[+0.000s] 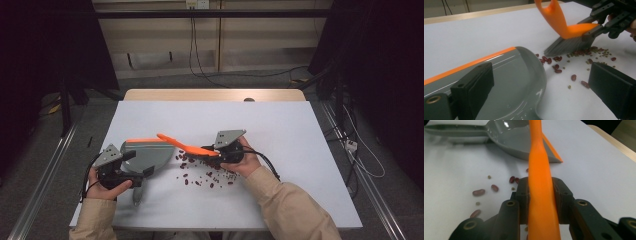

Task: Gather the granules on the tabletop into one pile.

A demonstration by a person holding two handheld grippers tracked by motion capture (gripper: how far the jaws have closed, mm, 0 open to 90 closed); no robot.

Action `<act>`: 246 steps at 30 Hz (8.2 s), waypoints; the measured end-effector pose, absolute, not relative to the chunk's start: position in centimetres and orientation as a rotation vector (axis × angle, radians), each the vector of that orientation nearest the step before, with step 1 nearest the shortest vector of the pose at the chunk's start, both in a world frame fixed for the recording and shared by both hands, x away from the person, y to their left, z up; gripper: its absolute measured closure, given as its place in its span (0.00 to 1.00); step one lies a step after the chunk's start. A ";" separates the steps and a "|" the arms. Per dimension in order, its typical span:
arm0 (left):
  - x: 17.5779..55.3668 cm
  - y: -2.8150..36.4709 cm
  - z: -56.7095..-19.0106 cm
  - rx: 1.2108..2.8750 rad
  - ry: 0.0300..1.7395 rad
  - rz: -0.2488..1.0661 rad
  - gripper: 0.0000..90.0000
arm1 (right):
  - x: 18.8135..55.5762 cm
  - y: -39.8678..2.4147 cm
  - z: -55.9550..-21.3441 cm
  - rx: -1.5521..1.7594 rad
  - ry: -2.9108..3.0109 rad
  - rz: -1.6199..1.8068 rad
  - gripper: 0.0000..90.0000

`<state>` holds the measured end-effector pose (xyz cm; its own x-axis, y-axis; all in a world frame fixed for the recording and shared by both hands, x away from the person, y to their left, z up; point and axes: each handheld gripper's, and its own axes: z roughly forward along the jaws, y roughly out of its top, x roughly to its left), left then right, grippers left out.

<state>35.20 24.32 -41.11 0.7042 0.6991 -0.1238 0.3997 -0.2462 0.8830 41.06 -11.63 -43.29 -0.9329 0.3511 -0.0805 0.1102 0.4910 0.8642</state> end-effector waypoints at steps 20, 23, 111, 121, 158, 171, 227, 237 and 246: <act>35.1 25.5 -41.4 1.867 0.886 0.378 0.07 | 45.4 -8.6 -43.6 0.341 2.552 1.385 0.78; 35.0 25.7 -41.4 1.868 0.892 0.379 0.07 | 44.4 -8.7 -43.3 0.299 2.584 1.384 0.78; 35.0 24.9 -41.1 1.886 0.859 0.393 0.07 | 35.0 -11.5 -44.5 1.372 2.231 1.546 0.79; 35.2 24.7 -41.1 1.895 0.849 0.393 0.07 | 35.3 -10.4 -43.5 1.371 2.193 1.672 0.79; 35.2 24.4 -41.1 1.910 0.844 0.394 0.07 | 37.0 -10.7 -44.9 1.566 2.072 1.513 0.79; 35.2 24.2 -41.2 1.919 0.839 0.397 0.07 | 36.3 -13.5 -45.0 1.596 2.029 1.502 0.78; 35.6 24.3 -41.4 1.914 0.850 0.386 0.07 | 45.0 -14.1 -44.1 0.700 2.298 1.390 0.79; 35.6 24.3 -41.5 1.918 0.849 0.391 0.07 | 44.4 -14.3 -44.0 0.561 2.396 1.435 0.79; 35.6 24.3 -41.5 1.916 0.853 0.390 0.07 | 43.8 -14.3 -43.8 0.458 2.475 1.425 0.78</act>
